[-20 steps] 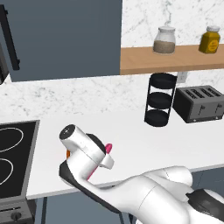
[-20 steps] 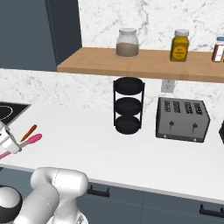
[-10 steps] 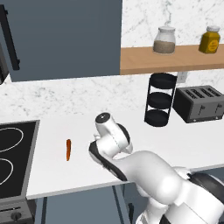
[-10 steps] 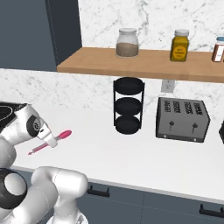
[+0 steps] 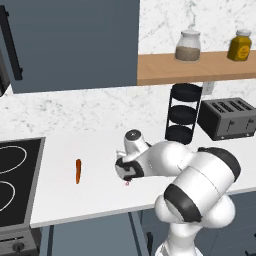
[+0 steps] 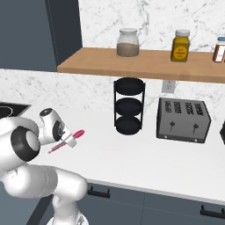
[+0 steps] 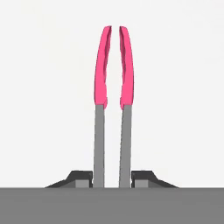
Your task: Pick the tongs from the drawer and place it on the counter.
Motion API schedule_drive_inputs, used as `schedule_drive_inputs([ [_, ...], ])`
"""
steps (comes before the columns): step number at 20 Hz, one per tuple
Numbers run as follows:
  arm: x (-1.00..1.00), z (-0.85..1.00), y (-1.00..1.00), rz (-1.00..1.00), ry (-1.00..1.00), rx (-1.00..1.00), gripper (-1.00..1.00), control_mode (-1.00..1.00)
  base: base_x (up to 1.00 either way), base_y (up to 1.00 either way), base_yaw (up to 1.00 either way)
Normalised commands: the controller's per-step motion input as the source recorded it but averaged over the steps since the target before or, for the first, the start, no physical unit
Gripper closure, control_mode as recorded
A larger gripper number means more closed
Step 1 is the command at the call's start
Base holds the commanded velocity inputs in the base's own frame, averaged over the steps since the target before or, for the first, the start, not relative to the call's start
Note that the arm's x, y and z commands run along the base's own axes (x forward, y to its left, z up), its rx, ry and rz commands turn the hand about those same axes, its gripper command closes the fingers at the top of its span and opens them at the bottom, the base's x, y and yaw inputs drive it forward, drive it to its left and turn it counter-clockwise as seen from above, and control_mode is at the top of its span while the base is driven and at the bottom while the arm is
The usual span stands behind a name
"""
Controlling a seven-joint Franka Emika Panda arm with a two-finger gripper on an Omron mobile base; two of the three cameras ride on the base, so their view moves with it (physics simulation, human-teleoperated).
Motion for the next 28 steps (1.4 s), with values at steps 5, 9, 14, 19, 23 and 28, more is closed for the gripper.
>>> schedule_drive_inputs([
  [5,0.49,-0.27,0.00,0.06,0.00,0.08,1.00,-1.00,0.00,0.00,0.00],
  [9,0.16,-0.06,0.00,0.00,0.00,0.01,-1.00,-1.00,0.00,0.00,0.00],
  [14,0.00,0.07,0.00,0.00,0.02,-0.01,-1.00,-1.00,0.00,0.00,0.00],
  [19,-0.13,0.41,0.09,-0.01,0.12,-0.06,-1.00,-1.00,0.00,0.00,0.00],
  [23,-0.69,0.87,0.30,-0.03,0.04,-0.07,-1.00,-1.00,0.00,0.00,0.00],
  [28,-0.77,1.00,0.14,-0.01,0.07,-0.02,-1.00,-1.00,0.00,0.00,0.00],
])
